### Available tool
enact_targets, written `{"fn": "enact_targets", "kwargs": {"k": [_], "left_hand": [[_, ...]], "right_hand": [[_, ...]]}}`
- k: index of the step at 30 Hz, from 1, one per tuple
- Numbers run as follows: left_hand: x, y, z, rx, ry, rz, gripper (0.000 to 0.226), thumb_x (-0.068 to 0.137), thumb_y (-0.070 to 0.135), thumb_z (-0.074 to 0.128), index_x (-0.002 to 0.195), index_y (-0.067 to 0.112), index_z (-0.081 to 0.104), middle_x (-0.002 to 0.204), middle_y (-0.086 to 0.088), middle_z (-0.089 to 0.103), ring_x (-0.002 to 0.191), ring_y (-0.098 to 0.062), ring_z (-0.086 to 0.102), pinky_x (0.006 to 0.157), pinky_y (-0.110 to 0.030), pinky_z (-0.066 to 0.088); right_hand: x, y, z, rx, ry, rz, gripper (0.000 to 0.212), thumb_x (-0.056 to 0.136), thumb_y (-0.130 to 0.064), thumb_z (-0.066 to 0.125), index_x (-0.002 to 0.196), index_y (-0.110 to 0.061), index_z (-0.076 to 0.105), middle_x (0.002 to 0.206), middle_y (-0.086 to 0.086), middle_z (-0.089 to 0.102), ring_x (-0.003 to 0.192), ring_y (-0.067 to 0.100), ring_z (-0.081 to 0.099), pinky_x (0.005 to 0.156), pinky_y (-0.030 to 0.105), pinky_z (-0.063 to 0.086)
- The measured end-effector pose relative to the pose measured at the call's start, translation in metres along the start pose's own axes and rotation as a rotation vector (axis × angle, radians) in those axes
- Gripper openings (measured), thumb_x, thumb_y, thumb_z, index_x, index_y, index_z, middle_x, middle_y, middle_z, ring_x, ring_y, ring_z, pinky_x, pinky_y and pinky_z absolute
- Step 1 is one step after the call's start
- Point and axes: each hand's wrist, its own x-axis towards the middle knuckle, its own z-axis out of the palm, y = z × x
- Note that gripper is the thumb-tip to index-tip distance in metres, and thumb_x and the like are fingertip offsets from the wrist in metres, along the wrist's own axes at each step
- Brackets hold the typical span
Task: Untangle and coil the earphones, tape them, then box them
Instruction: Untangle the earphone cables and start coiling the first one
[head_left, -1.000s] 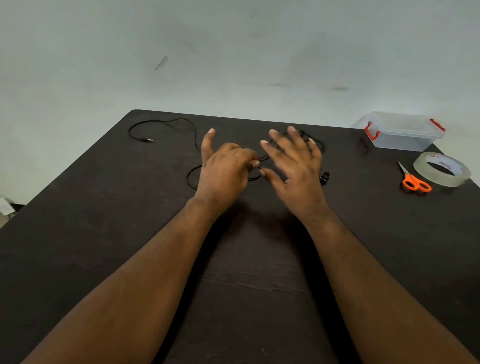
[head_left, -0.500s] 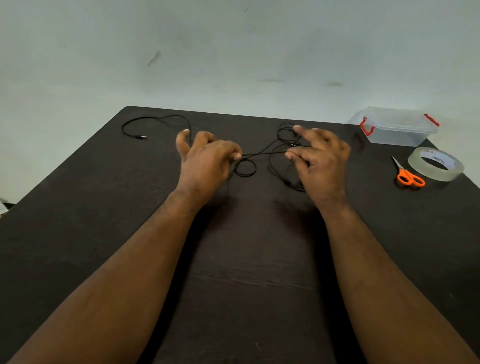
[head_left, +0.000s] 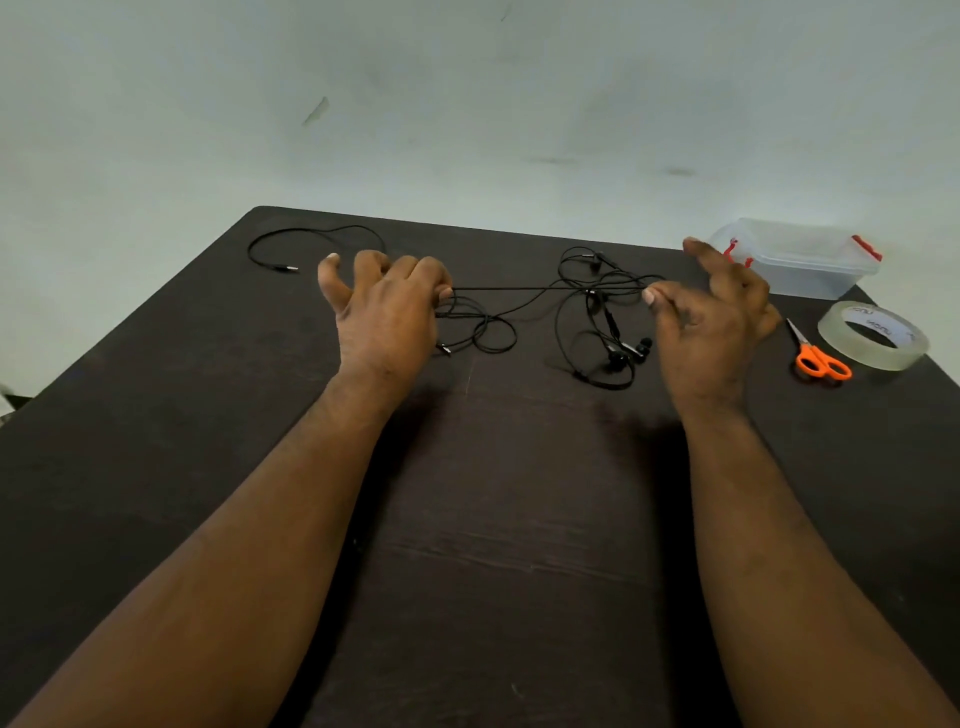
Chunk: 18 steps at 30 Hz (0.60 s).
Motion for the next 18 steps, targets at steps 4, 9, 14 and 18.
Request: {"fn": "enact_targets", "kwargs": {"k": [4,9,14,18], "left_hand": [[-0.007,0.01,0.003,-0.18,0.13,-0.04,0.012,0.096,0.018,0.051,0.096,0.024,0.062,0.094,0.005,0.066,0.104,-0.022,0.05,0.103,-0.048,0.019],[-0.008,0.017,0.003,-0.341,0.289,0.027,0.01,0.091,0.023,0.056,0.09,0.024,0.066,0.084,0.008,0.063,0.09,-0.017,0.054,0.085,-0.03,0.016],[-0.012,0.027,0.001,-0.368,0.256,0.215,0.009,0.09,0.024,0.06,0.092,0.023,0.068,0.085,0.007,0.063,0.09,-0.021,0.055,0.08,-0.029,0.017],[-0.013,0.03,-0.001,-0.372,0.241,0.276,0.014,0.091,0.027,0.056,0.094,0.023,0.069,0.085,0.006,0.064,0.091,-0.02,0.054,0.08,-0.03,0.019]], "right_hand": [[-0.005,-0.007,0.009,0.145,-0.105,0.11,0.015,0.085,-0.034,0.068,0.095,-0.026,0.076,0.132,-0.014,0.058,0.123,0.021,0.042,0.094,0.036,0.022],[-0.011,-0.031,0.007,0.179,-0.218,0.162,0.066,0.083,-0.056,0.06,0.141,-0.029,0.047,0.154,-0.009,0.032,0.138,0.02,0.027,0.107,0.043,0.02],[-0.03,-0.073,0.013,0.589,-0.265,-0.151,0.061,0.086,-0.017,0.071,0.142,-0.015,0.046,0.15,0.0,0.04,0.093,0.01,0.063,0.067,0.026,0.055],[-0.037,-0.084,0.021,0.746,-0.305,-0.08,0.038,0.087,-0.01,0.07,0.124,-0.01,0.063,0.112,0.0,0.068,0.068,0.005,0.065,0.069,0.036,0.06]]}}
